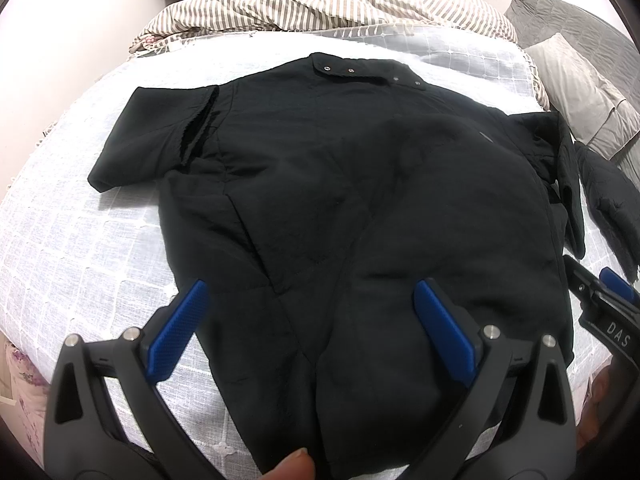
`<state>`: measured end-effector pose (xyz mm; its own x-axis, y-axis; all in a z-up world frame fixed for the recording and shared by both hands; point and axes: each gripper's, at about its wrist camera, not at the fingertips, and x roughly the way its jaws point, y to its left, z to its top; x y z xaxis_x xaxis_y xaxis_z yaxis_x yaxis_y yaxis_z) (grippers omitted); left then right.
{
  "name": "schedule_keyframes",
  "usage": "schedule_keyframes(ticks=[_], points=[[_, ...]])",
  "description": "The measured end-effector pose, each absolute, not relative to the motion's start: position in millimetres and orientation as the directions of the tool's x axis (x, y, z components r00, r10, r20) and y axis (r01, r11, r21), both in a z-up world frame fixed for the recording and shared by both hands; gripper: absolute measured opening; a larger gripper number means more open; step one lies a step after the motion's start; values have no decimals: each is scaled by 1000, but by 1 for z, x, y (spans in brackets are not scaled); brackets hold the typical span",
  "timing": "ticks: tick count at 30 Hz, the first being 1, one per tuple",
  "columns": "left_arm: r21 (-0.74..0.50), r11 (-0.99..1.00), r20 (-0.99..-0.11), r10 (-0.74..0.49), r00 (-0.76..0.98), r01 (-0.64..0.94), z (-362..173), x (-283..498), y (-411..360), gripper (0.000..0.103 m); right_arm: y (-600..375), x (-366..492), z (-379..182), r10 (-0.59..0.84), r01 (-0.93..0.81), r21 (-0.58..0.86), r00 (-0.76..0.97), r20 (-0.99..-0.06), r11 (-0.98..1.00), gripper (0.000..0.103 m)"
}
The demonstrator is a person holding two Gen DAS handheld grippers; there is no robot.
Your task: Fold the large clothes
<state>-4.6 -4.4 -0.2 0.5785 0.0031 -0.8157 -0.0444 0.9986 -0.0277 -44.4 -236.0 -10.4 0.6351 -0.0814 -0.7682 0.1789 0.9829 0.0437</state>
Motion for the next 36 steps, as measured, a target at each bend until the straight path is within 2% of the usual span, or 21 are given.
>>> schedule_keyframes(ticks=[36], points=[[-67, 997, -812, -39, 583, -27, 2, -5, 4, 102, -237, -41, -14, -72, 184, 56, 621, -780, 981, 103]])
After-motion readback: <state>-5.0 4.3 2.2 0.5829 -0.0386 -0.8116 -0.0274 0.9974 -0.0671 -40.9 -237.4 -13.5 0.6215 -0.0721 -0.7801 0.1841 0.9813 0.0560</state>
